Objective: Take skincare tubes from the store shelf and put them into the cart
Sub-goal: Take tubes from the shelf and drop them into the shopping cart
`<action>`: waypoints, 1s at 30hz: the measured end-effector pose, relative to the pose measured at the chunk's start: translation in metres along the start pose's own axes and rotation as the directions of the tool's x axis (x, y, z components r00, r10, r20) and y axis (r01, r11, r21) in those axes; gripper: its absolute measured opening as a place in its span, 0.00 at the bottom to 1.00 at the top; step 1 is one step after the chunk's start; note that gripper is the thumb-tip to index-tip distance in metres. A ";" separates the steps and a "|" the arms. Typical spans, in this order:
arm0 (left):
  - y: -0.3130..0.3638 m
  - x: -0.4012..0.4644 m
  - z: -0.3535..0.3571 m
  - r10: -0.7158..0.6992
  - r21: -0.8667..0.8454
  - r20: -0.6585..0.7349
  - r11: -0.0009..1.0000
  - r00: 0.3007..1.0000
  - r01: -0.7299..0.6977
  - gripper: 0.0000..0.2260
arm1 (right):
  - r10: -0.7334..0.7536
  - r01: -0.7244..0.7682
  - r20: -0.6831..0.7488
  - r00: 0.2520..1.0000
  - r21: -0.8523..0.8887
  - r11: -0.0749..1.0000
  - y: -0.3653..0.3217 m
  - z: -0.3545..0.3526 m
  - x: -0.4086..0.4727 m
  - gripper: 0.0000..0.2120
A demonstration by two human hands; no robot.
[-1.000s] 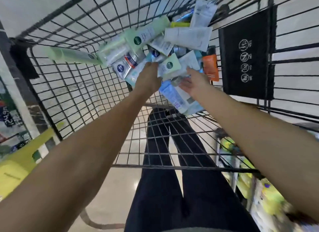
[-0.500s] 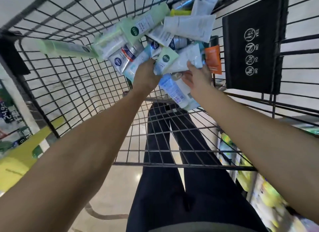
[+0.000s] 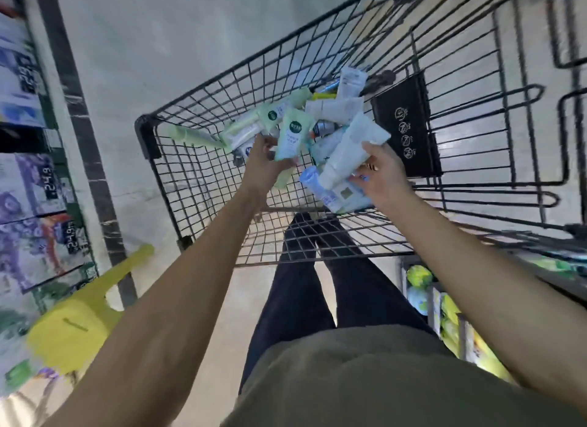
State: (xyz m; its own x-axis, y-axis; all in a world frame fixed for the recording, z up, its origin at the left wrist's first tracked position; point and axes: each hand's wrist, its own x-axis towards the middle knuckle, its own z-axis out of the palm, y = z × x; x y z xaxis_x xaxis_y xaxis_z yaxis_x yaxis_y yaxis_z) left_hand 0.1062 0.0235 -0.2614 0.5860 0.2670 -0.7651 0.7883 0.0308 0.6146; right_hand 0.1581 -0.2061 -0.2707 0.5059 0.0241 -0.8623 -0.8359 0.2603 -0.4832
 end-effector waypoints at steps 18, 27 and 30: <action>0.066 -0.243 -0.046 0.324 -0.316 0.220 0.916 0.920 -0.247 0.14 | -0.298 0.283 0.216 0.930 0.099 0.954 0.009 0.008 -0.261 0.30; 0.024 -0.297 -0.056 0.365 -0.214 0.440 0.930 0.821 -0.299 0.17 | -0.465 0.423 0.039 0.885 0.353 0.835 0.101 -0.007 -0.360 0.23; 0.010 -0.319 -0.050 0.365 -0.180 0.505 0.931 0.782 -0.318 0.13 | -0.502 0.486 -0.065 0.862 0.382 0.786 0.132 -0.017 -0.388 0.23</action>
State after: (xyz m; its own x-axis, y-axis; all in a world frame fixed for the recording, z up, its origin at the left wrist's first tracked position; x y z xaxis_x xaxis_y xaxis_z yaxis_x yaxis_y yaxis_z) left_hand -0.0822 -0.0135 -0.0019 0.8409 -0.2662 -0.4712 0.5135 0.1175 0.8500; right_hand -0.1520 -0.1973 -0.0020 0.8421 -0.1730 -0.5109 -0.3294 0.5850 -0.7411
